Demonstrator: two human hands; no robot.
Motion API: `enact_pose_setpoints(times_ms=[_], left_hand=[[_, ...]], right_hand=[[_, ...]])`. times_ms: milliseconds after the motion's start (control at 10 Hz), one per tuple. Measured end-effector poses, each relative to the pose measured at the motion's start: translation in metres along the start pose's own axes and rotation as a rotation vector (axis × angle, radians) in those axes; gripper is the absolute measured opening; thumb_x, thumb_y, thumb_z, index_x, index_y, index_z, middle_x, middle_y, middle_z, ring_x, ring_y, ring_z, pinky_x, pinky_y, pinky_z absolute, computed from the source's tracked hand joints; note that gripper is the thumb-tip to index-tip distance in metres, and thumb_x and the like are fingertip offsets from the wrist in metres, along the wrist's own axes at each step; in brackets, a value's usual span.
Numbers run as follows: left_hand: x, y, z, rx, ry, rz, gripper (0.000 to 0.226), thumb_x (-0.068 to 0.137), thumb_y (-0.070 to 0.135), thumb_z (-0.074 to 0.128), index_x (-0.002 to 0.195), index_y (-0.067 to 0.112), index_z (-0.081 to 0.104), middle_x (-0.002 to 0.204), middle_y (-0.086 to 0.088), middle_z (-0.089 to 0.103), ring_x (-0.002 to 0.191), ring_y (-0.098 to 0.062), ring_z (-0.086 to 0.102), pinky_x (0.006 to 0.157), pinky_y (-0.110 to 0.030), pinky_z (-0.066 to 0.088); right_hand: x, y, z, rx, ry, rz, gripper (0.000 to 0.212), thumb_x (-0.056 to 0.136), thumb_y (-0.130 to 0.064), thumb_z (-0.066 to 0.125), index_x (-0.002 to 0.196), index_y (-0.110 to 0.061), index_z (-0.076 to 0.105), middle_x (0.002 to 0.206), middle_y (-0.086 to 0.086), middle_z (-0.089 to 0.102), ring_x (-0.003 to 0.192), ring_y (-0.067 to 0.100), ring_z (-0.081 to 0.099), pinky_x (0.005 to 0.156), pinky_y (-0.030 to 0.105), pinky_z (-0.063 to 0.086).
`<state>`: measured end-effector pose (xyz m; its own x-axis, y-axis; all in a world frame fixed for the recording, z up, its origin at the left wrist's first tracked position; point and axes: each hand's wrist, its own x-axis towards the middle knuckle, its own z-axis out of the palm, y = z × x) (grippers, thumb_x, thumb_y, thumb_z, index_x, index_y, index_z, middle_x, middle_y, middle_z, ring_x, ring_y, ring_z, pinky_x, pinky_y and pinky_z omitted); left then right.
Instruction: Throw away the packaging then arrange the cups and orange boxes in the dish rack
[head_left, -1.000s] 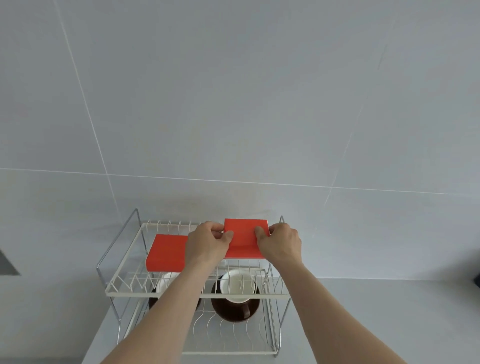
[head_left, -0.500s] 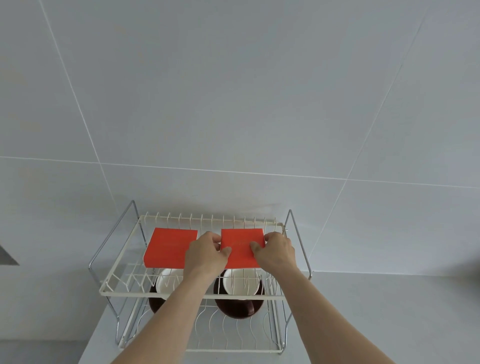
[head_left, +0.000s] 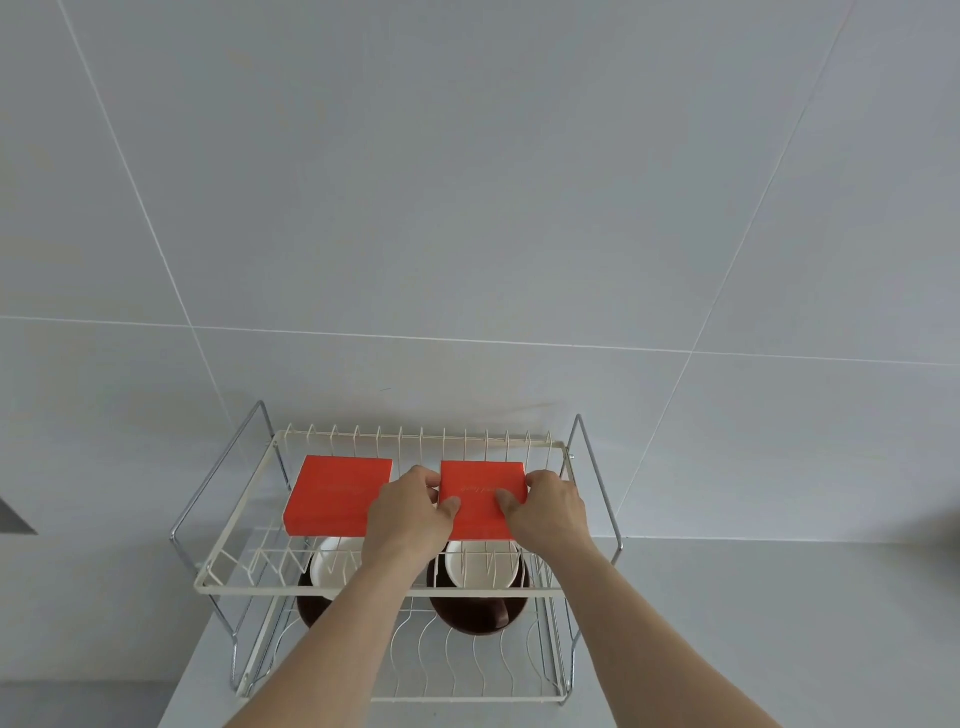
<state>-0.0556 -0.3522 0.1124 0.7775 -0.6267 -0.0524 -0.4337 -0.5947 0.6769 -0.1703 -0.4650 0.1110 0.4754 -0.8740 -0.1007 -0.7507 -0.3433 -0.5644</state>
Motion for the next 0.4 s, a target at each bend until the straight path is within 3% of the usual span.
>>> enact_pose_setpoints(times_ms=[300, 400], left_hand=[[-0.006, 0.001, -0.004, 0.036, -0.005, 0.042, 0.034, 0.091, 0.041, 0.063, 0.119, 0.022, 0.060, 0.116, 0.006, 0.070, 0.095, -0.015, 0.068, 0.087, -0.036, 0.055], [-0.012, 0.004, -0.008, 0.125, 0.033, 0.096, 0.042, 0.093, 0.042, 0.059, 0.129, 0.021, 0.055, 0.126, 0.004, 0.065, 0.111, -0.017, 0.063, 0.091, -0.036, 0.052]], right_hand=[[-0.008, -0.003, -0.007, -0.070, 0.013, -0.065, 0.033, 0.092, -0.043, 0.059, 0.101, -0.011, 0.060, 0.099, 0.006, 0.064, 0.092, 0.027, 0.063, 0.079, 0.037, 0.052], [-0.016, -0.005, -0.014, -0.134, 0.030, -0.124, 0.036, 0.094, -0.043, 0.058, 0.109, -0.010, 0.057, 0.106, 0.006, 0.061, 0.099, 0.027, 0.060, 0.081, 0.036, 0.049]])
